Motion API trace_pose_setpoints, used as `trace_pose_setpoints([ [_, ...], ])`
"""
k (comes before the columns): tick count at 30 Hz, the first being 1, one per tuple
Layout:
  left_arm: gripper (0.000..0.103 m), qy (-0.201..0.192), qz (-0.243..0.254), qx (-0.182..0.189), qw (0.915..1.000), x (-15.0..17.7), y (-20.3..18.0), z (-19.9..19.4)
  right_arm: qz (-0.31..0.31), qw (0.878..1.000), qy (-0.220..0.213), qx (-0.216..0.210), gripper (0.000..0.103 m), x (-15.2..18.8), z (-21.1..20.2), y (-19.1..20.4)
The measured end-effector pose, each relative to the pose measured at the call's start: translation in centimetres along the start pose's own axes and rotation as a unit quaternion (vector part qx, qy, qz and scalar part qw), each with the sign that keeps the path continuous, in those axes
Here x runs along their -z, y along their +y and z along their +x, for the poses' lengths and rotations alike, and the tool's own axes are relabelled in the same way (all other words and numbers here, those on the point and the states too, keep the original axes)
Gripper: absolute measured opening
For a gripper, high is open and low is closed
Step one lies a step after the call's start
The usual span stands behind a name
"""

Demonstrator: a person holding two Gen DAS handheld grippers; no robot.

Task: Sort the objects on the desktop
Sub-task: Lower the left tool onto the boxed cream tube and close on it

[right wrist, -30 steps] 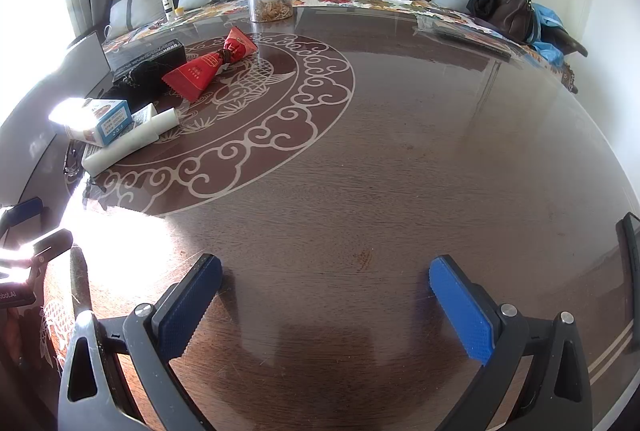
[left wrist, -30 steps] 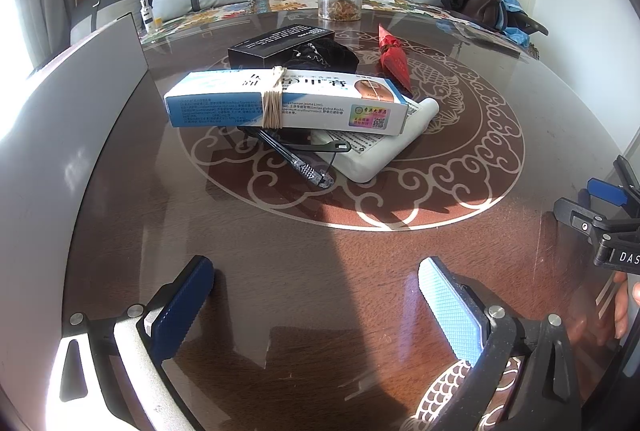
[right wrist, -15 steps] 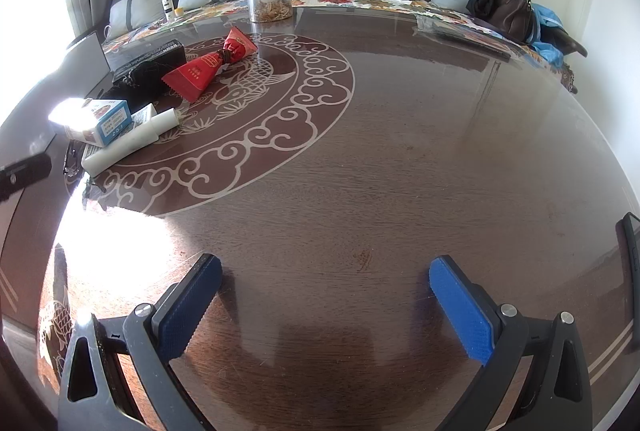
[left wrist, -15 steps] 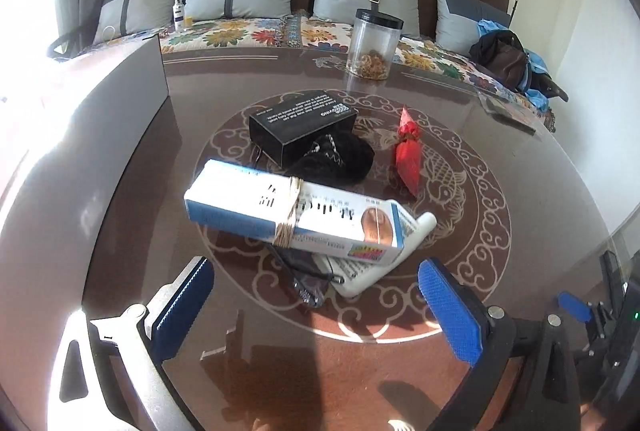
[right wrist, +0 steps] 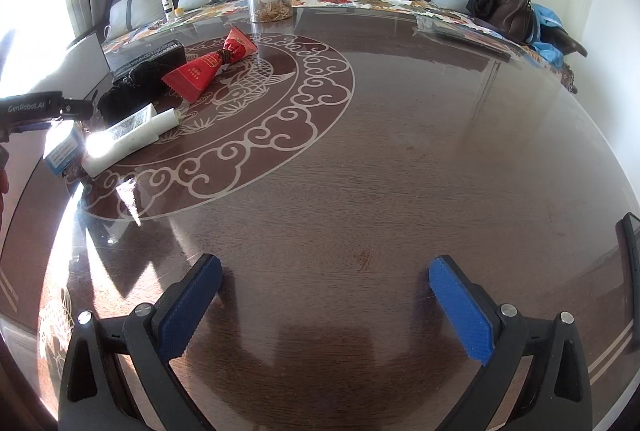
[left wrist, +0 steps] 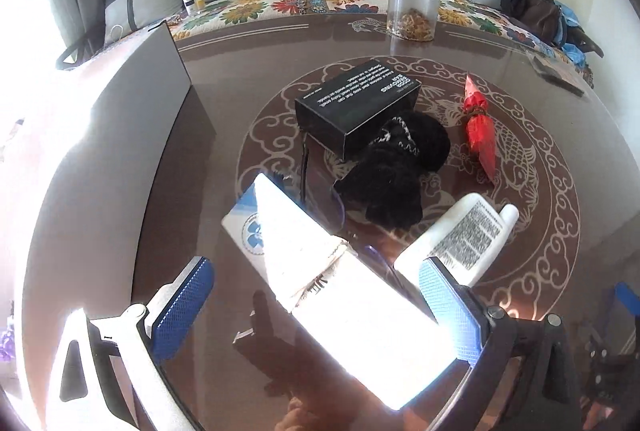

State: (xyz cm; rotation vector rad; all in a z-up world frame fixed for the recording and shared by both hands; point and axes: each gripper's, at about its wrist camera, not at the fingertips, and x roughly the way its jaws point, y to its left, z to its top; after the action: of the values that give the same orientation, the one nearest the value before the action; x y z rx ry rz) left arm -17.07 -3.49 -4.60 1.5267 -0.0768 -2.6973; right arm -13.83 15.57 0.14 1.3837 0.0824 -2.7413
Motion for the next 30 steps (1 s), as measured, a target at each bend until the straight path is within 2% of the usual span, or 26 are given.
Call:
trace_pose_setpoints([
  [5, 0.103, 0.001, -0.011, 0.033, 0.9994, 4.1, 2.7, -1.9, -0.001, 1.000, -0.001, 0.001, 0.103, 0.0, -0.1, 0.0],
  [9, 0.103, -0.002, -0.034, 0.045, 0.9984, 4.1, 2.8, -2.1, -0.001, 1.000, -0.001, 0.001, 0.103, 0.0, -0.1, 0.0],
  [14, 0.103, 0.016, -0.045, 0.015, 0.9987, 3.6, 2.3, 0.1, -0.001, 1.000, -0.001, 0.001, 0.103, 0.0, -0.1, 0.0],
  [20, 0.102, 0.025, -0.071, 0.005, 0.9971, 3.2, 3.3, 2.1, -0.001, 1.000, -0.001, 0.001, 0.103, 0.0, -0.1, 0.0],
  [22, 0.089, 0.011, -0.059, 0.001, 0.9982, 2.8, 3.3, 2.1, -0.001, 1.000, -0.001, 0.001, 0.103, 0.0, -0.1, 0.0],
  [24, 0.051, -0.006, -0.043, 0.008, 0.9990, 2.7, 3.1, 1.6, -0.001, 1.000, -0.001, 0.001, 0.103, 0.0, -0.1, 0.0],
  [25, 0.045, -0.008, -0.036, 0.008, 0.9993, 2.7, 3.1, 1.5, -0.001, 1.000, -0.001, 0.001, 0.103, 0.0, -0.1, 0.0],
  [30, 0.044, -0.024, -0.031, 0.015, 0.9991, 5.4, 3.5, 0.0, -0.001, 1.000, -0.001, 0.001, 0.103, 0.0, -0.1, 0.0],
])
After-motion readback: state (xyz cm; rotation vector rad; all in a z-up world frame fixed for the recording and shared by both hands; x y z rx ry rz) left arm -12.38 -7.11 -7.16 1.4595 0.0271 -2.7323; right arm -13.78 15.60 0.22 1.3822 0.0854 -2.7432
